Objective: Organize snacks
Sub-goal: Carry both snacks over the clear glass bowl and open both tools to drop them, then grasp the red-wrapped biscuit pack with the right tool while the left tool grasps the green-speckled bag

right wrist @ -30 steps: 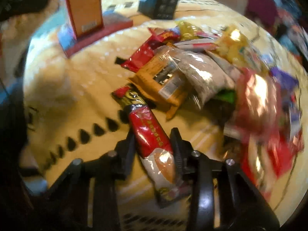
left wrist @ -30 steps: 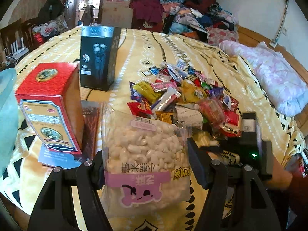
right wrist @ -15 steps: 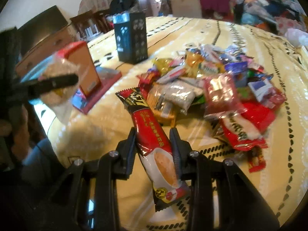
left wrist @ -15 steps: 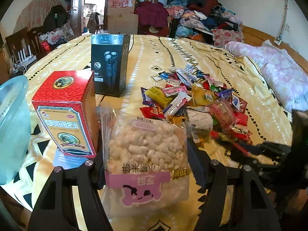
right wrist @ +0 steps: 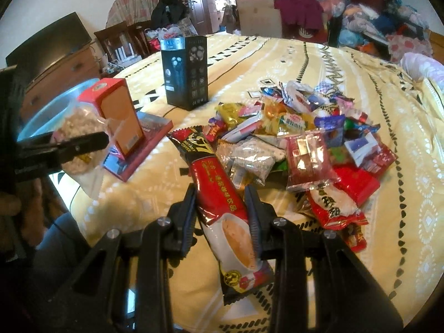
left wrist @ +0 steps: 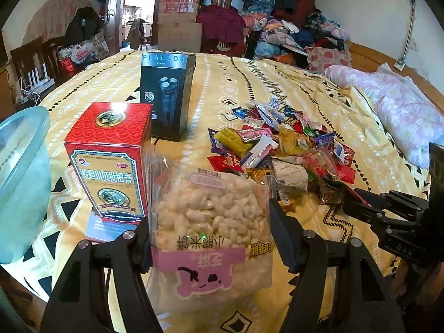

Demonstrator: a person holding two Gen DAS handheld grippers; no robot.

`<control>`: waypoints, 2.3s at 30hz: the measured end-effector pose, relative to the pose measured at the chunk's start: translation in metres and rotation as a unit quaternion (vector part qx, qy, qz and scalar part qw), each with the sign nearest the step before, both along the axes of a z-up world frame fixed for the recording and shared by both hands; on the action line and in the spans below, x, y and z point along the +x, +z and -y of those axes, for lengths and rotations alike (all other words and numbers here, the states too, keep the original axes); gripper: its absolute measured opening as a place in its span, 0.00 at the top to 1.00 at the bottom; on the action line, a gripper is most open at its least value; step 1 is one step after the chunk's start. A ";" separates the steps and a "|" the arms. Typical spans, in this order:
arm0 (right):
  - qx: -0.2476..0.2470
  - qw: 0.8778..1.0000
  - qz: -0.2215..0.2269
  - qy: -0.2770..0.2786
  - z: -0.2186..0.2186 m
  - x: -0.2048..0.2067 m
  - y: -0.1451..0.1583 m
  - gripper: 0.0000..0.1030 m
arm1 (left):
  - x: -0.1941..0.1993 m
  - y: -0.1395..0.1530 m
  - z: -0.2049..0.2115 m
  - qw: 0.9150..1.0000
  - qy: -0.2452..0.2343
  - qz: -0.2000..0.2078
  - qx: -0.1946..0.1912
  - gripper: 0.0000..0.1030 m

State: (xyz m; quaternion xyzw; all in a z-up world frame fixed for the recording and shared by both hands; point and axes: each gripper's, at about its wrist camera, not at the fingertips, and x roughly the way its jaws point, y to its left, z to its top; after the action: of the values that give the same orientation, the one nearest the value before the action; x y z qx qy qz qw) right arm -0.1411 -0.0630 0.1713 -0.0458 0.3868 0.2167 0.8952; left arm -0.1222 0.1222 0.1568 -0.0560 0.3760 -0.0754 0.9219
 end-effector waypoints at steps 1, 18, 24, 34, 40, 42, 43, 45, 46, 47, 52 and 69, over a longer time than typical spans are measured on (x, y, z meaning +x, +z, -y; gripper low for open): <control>-0.001 1.000 0.003 0.000 -0.001 0.000 0.003 0.67 | -0.001 0.001 -0.001 1.000 0.001 0.001 -0.002 0.33; 0.093 0.970 0.104 0.198 -0.234 0.047 0.149 0.67 | -0.029 0.103 -0.235 0.969 0.223 0.101 -0.030 0.33; 0.088 0.962 0.034 0.256 -0.344 0.071 0.118 0.67 | -0.027 0.071 -0.319 0.953 0.292 0.056 -0.053 0.33; 0.024 0.958 -0.037 0.285 -0.413 0.074 0.058 0.63 | -0.025 0.034 -0.358 0.941 0.328 0.012 -0.081 0.32; 0.019 0.960 -0.023 0.278 -0.408 0.070 0.061 0.44 | -0.033 0.040 -0.353 0.940 0.331 0.025 -0.080 0.32; 0.029 0.962 -0.017 0.272 -0.408 0.069 0.062 0.43 | -0.030 0.039 -0.348 0.943 0.325 0.022 -0.070 0.31; 0.035 0.963 -0.014 0.268 -0.403 0.068 0.065 0.42 | -0.028 0.038 -0.347 0.944 0.322 0.016 -0.068 0.31; 0.044 0.963 -0.006 0.264 -0.396 0.065 0.068 0.36 | -0.027 0.035 -0.349 0.944 0.319 0.005 -0.081 0.31; 0.047 0.963 0.000 0.265 -0.392 0.061 0.070 0.32 | -0.027 0.035 -0.349 0.944 0.319 0.003 -0.088 0.31; 0.046 0.963 0.008 0.264 -0.389 0.058 0.072 0.30 | -0.028 0.035 -0.349 0.943 0.321 0.003 -0.086 0.31; 0.048 0.964 0.020 0.260 -0.378 0.054 0.078 0.21 | -0.018 0.037 -0.340 0.947 0.317 -0.017 -0.055 0.29; 0.095 0.958 0.152 0.222 -0.288 0.006 0.116 0.13 | -0.031 0.104 -0.261 0.972 0.205 0.116 0.011 0.01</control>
State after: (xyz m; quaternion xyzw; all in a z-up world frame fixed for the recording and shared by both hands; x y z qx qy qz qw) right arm -0.1354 0.2253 0.2871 -0.0776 0.2036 0.4364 0.8730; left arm -0.1530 0.3836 0.2604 -0.1122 0.2474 0.1135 0.9557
